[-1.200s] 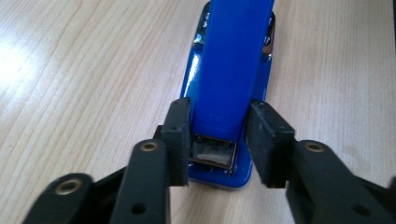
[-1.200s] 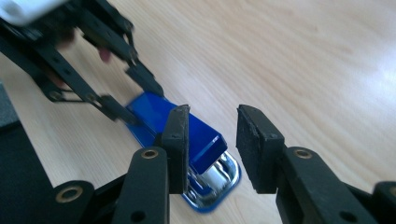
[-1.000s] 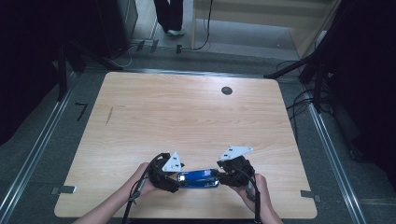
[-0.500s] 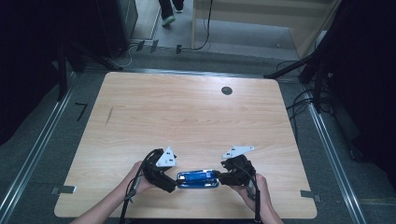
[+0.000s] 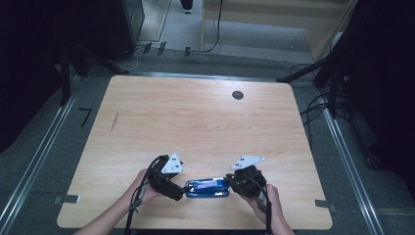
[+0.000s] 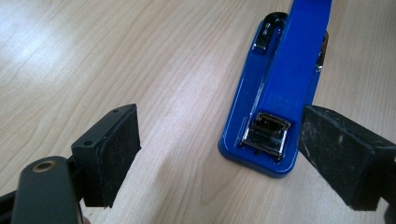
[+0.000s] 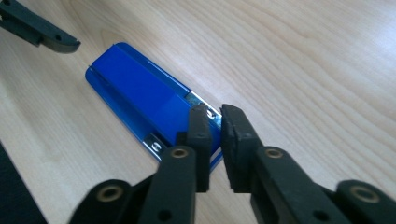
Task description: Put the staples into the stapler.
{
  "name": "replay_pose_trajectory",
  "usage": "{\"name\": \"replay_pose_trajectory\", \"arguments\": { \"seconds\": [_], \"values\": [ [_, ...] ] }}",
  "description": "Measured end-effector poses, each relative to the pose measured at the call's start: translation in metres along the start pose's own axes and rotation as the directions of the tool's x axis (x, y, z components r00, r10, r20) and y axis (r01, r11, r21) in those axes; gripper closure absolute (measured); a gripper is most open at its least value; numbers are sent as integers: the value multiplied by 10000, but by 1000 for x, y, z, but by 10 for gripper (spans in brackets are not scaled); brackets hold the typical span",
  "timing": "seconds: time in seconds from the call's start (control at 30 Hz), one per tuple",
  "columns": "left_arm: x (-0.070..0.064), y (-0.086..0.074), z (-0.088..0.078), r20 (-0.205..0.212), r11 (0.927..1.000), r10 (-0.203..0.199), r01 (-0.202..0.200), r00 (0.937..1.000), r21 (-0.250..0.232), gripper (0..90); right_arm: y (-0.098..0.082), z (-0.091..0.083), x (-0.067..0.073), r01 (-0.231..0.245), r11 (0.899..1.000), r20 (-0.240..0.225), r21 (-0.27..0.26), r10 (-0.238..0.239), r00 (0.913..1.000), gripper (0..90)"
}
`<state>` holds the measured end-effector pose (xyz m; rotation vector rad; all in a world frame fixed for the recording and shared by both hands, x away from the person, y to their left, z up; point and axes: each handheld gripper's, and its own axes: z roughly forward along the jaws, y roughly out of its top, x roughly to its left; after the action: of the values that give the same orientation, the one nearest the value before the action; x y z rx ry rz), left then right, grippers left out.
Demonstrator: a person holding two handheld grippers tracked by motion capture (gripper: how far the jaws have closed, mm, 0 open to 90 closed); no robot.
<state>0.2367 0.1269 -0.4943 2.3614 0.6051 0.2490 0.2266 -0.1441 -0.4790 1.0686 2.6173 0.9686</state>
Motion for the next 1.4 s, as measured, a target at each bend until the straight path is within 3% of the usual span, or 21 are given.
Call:
{"name": "replay_pose_trajectory", "arguments": {
  "seconds": [0.13,0.27,0.3,0.33,0.37,0.4,0.43,0.47,0.5,0.53,0.63,0.83,1.1,1.2,1.3,1.4],
  "values": [
    [-1,0,1,99,9999,71,-72,9999,103,146,0,0,3,287,9996,48,2,-287,9996,900],
    [-1,0,0,120,9999,82,-83,9999,118,146,-1,0,3,189,9998,-83,-72,-189,9998,876],
    [-1,0,-1,98,10000,74,-75,9999,55,146,-1,-2,3,66,9995,-206,-297,-72,9998,811],
    [-1,0,-1,98,10000,74,-75,9999,55,145,-1,-2,3,66,9995,-206,-297,-72,9998,811],
    [-1,0,-3,63,10000,14,-13,10000,-28,144,1,-8,3,34,9978,-321,-655,-55,9995,719],
    [-1,0,-3,63,10000,14,-13,10000,-28,143,1,-8,3,34,9978,-321,-655,-55,9995,719],
    [0,0,-4,24,10000,23,-23,10000,-41,141,2,-11,4,176,9980,-13,-612,-177,9998,635],
    [0,-1,-5,-32,10000,-32,32,10000,-49,141,2,-11,4,176,9980,-13,-612,-177,9998,635],
    [1,-1,-8,-146,9998,-166,165,9998,-107,124,2,-14,1,32,9976,74,-692,-27,10000,473],
    [1,-1,-8,-146,9998,-166,165,9998,-107,111,2,-14,1,32,9976,74,-692,-27,10000,473],
    [4,-3,-13,-335,9992,-360,355,9988,-164,89,-1,-20,-7,-249,9966,393,-781,281,9988,278],
    [9,-6,-19,-552,9980,-597,584,9967,-244,59,-5,-28,-17,-485,9947,700,-906,549,9960,141],
    [20,-14,-28,-1188,9941,-1069,1039,9871,-317,41,-23,-45,-40,-1004,9894,1270,-1046,1134,9854,94],
    [24,-18,-29,-1453,9916,-1284,1249,9810,-328,41,-30,-48,-47,-1153,9880,1425,-1031,1294,9813,88],
    [31,-24,-29,-1763,9877,-1564,1548,9718,-229,38,-41,-53,-59,-1550,9825,1677,-1031,1708,9709,69],
    [35,-27,-29,-1860,9853,-1703,1702,9677,-165,38,-48,-55,-65,-1753,9800,1795,-948,1900,9652,69]
  ]
}}
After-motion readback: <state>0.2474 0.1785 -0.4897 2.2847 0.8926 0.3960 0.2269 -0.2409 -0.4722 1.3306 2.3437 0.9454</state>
